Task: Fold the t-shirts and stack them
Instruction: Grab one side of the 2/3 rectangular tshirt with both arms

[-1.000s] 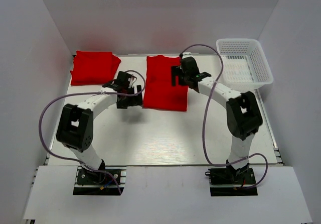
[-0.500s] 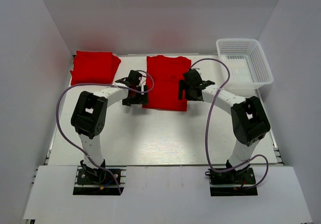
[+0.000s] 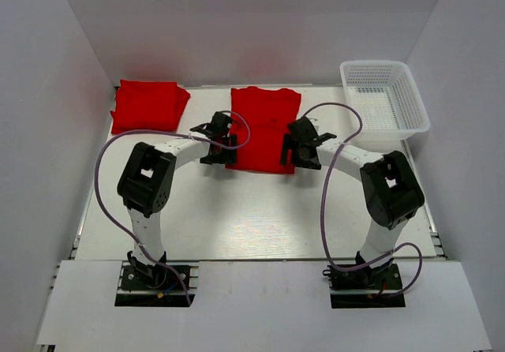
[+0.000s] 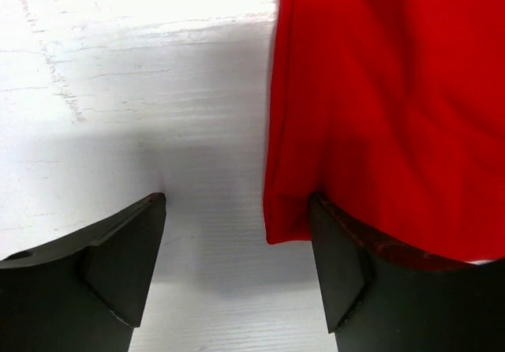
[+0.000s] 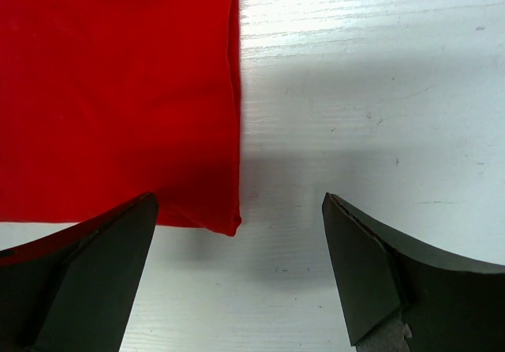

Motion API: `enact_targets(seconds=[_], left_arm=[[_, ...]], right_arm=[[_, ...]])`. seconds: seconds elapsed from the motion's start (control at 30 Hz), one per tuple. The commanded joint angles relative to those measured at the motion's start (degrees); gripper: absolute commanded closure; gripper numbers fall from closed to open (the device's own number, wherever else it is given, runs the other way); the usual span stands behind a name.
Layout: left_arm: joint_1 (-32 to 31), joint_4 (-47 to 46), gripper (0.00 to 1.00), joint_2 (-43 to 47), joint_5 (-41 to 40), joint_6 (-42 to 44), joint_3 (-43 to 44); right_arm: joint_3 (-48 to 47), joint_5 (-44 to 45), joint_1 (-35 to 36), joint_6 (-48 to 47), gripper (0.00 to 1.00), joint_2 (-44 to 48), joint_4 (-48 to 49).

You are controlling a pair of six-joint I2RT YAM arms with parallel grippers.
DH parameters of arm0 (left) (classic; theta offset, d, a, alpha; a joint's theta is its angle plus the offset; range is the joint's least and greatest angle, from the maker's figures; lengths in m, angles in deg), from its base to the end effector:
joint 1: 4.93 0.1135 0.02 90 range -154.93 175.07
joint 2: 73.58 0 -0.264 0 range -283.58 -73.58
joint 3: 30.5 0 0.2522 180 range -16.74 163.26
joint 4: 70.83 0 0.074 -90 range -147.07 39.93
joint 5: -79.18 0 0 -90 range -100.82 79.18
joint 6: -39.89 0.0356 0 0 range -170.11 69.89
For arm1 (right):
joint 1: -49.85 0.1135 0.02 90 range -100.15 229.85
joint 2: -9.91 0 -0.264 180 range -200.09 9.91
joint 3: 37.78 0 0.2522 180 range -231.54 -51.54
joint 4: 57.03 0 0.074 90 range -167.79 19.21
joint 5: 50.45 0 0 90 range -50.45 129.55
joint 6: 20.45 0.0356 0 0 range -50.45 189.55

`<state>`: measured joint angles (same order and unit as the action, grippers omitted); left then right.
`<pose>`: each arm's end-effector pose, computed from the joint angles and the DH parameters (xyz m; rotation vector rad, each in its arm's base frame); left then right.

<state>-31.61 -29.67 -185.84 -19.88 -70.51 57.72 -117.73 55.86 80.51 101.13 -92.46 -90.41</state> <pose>0.3565 -0.1728 0.1560 0.1003 2.6813 -0.0407 0.3238 0.1803 0.1857 0.1296 2.4867 0.0904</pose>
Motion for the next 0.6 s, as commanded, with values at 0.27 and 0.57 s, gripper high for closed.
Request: enact_targets(seconds=[0.27,0.57], left_arm=[[-1.18,-1.11,0.49,-5.59,6.15,-0.34,-3.88],[-1.71,-3.49,1.0,-6.65,11.25,-0.34,-5.72]], right_arm=[[-1.04,-3.74,0.37,3.49,0.51,-5.82,2.48],[2.39,-10.95,0.2,3.5,1.0,-4.07,5.47]])
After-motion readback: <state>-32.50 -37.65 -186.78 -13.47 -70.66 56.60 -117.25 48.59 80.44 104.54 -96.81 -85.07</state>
